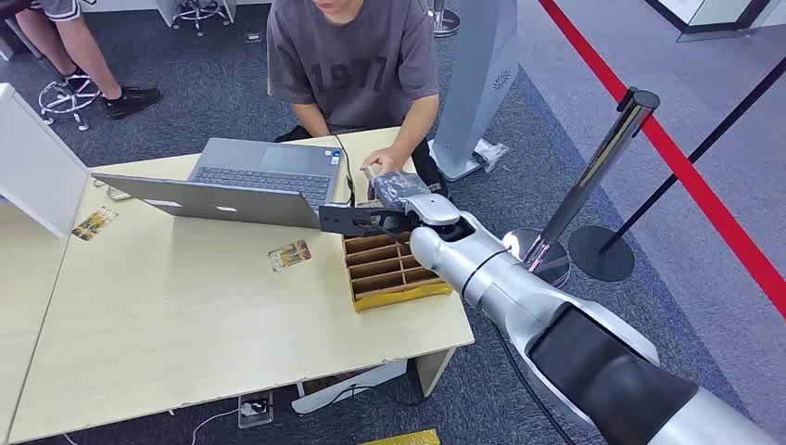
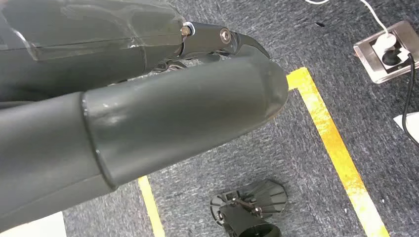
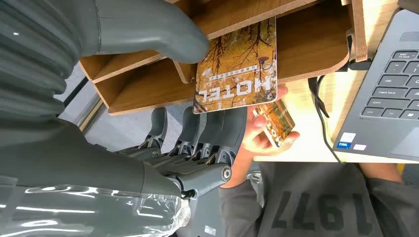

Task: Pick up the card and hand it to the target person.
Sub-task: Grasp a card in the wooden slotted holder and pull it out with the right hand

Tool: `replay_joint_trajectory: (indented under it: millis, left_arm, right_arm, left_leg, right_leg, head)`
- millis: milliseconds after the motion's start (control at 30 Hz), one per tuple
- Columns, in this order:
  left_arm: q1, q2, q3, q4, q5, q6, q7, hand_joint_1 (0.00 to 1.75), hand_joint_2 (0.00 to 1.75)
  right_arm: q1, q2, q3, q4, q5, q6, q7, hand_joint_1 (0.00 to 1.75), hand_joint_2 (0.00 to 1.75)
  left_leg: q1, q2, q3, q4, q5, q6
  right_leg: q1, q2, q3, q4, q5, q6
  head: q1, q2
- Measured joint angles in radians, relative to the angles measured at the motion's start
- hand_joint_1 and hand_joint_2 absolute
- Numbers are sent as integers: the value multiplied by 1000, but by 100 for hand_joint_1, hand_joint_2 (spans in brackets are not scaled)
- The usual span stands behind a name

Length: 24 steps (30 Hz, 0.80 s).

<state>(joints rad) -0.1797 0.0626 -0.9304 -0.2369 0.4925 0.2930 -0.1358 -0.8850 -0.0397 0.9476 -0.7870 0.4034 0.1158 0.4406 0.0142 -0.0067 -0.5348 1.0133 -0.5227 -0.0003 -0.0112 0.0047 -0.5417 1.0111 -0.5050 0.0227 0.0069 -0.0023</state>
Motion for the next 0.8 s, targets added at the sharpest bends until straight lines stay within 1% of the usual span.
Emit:
replay_joint_trajectory:
  millis: [533, 800]
  left_arm:
    - [0, 0, 0, 0, -7, 0, 0, 0, 0]
    - [0, 0, 0, 0, -7, 0, -1, 0, 0]
  right_arm:
    - [-2, 1, 0, 0, 10, -6, 0, 87, 175]
    - [-3, 7, 0, -3, 11, -5, 1, 95, 175]
  left_leg:
    - [0, 0, 0, 0, 0, 0]
    - [0, 0, 0, 0, 0, 0]
  right_leg:
    - [0, 0, 0, 0, 0, 0]
    - [0, 0, 0, 0, 0, 0]
  head:
    - [0, 0]
    - [0, 0]
